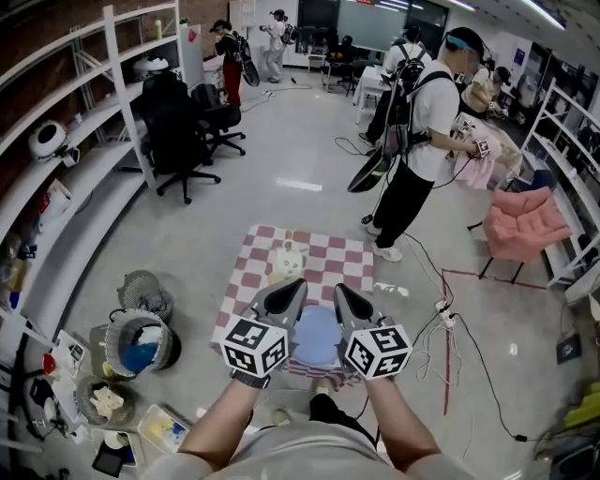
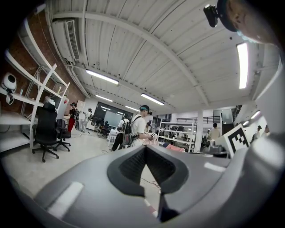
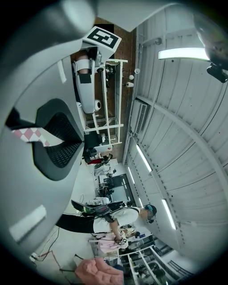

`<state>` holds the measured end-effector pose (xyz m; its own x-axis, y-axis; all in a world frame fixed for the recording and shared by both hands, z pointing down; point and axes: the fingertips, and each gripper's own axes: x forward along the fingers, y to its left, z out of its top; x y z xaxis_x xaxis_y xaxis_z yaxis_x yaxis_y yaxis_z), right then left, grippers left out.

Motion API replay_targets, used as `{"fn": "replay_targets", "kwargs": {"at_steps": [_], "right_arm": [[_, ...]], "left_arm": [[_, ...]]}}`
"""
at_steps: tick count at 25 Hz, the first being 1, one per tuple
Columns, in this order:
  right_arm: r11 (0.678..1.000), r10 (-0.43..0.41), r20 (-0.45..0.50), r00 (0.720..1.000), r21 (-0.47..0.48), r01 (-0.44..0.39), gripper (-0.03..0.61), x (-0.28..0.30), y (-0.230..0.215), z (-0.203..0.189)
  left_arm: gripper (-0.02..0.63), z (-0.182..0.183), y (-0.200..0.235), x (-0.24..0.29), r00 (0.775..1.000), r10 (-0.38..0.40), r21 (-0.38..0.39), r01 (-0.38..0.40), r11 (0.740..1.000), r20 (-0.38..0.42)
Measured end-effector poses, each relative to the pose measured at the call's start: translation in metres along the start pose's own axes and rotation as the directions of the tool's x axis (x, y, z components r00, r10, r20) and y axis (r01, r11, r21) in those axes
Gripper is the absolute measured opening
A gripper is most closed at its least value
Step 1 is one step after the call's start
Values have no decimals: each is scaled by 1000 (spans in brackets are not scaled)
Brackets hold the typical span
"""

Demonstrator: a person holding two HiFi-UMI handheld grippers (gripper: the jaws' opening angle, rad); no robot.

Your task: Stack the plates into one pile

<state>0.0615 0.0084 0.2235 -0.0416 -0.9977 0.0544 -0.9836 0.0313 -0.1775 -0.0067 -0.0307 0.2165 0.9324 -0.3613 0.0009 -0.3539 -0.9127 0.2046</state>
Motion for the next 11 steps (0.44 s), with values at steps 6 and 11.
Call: {"fn": "replay_targets", "kwargs": {"at_steps": [6,11], "right_arm": [[1000,-1,-6,1000,7,1,9,2,0,-3],[1000,0,-10,1000,8,0,9,6,3,-2]], "left_arm": [[6,-3,4,0,1000,7,-7,-7,1000,-2],[6,0,6,-1,1000,9,-12,-9,1000,0]]}}
